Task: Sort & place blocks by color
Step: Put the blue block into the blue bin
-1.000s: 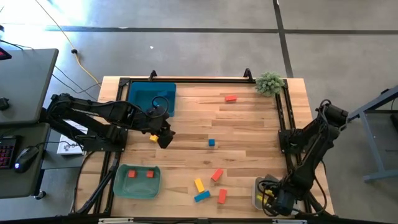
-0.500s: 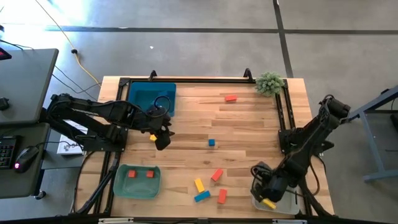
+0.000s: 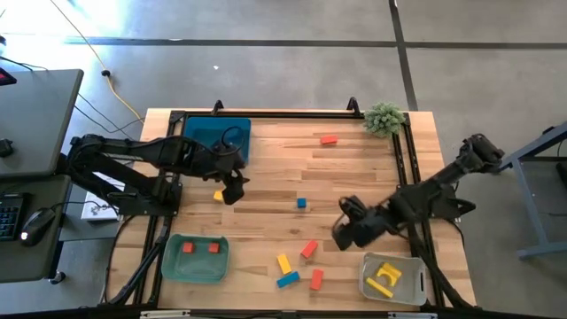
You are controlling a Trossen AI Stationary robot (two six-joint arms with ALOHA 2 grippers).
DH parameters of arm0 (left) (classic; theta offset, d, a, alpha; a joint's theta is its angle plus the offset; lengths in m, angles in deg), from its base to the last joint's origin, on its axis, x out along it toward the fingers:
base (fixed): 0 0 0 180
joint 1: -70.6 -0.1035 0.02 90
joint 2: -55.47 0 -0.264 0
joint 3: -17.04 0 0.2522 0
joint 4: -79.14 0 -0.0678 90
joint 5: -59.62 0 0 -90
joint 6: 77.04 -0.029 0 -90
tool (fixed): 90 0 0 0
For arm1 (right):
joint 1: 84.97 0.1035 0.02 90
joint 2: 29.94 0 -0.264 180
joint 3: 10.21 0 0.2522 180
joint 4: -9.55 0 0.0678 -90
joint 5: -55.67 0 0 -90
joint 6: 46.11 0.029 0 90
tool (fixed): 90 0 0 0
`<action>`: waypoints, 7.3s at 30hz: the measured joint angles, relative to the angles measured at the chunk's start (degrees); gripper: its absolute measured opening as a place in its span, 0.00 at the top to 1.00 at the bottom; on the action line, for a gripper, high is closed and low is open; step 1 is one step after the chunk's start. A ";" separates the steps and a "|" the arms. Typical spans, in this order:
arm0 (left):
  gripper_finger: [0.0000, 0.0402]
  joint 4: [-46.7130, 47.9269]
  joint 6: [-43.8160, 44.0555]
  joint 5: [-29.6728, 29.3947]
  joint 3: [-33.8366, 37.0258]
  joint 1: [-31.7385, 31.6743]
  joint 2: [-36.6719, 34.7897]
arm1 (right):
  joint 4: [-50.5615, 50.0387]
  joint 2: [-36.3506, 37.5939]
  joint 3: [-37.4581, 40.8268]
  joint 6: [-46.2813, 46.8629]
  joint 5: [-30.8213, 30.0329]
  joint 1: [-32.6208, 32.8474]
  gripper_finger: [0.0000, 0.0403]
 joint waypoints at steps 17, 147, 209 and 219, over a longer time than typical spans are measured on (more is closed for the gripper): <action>0.48 0.01 5.79 0.63 0.00 -4.59 0.00 | 11.37 0.00 -0.02 -54.15 6.58 -22.27 0.50; 0.49 -31.88 34.53 8.12 -0.02 -12.12 16.87 | 41.42 -8.37 -0.11 -98.01 1.40 -34.49 0.75; 0.73 3.18 -0.05 -0.99 0.12 -29.13 17.79 | 39.40 -8.36 -0.10 -80.60 -1.22 -35.49 0.35; 0.73 2.90 -6.84 3.26 5.53 -37.88 17.79 | 39.18 -8.36 -0.11 -69.88 4.47 -35.31 0.35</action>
